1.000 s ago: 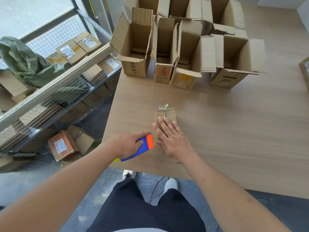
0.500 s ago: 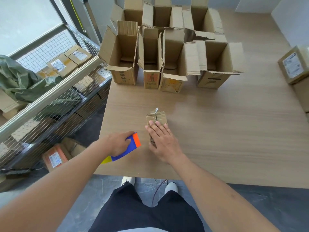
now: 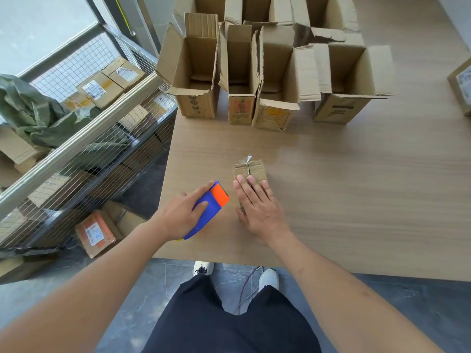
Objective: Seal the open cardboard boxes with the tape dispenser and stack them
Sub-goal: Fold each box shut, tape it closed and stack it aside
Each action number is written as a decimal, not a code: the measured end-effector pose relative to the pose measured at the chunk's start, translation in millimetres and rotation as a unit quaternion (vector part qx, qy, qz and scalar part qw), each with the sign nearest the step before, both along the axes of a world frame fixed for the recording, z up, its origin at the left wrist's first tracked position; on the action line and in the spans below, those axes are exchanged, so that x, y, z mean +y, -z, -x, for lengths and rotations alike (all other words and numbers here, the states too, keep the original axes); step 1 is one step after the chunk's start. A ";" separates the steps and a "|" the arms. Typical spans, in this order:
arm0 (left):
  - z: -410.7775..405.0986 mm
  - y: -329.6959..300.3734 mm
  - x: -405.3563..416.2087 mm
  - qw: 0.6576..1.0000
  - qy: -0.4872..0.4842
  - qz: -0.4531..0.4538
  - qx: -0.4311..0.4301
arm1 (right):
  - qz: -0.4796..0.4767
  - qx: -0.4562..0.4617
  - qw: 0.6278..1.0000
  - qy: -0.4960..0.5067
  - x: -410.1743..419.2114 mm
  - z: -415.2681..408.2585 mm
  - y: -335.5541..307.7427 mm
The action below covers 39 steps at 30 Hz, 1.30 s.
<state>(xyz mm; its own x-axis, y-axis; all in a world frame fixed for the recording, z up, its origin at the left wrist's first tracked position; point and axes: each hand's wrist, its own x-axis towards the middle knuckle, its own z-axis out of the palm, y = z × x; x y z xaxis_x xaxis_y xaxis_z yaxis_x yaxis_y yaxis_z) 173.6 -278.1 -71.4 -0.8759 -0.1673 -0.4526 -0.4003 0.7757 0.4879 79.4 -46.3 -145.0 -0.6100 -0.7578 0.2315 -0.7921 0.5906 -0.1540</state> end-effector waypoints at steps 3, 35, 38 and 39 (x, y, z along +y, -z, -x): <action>-1.7 -2.0 -9.2 0.999 -0.011 -0.029 0.038 | -0.020 -0.067 0.997 -0.037 7.1 7.8 -16.7; 13.1 -39.2 -65.6 0.973 0.155 -0.166 0.045 | 0.163 -0.472 0.861 0.101 -27.4 32.2 -94.7; 13.5 -43.9 -63.7 0.970 0.162 -0.174 0.059 | 0.232 -0.597 0.763 0.088 -38.3 26.8 -114.7; 13.5 -45.6 -63.9 0.969 0.165 -0.176 0.061 | 0.239 -0.613 0.749 0.081 -40.0 25.1 -118.0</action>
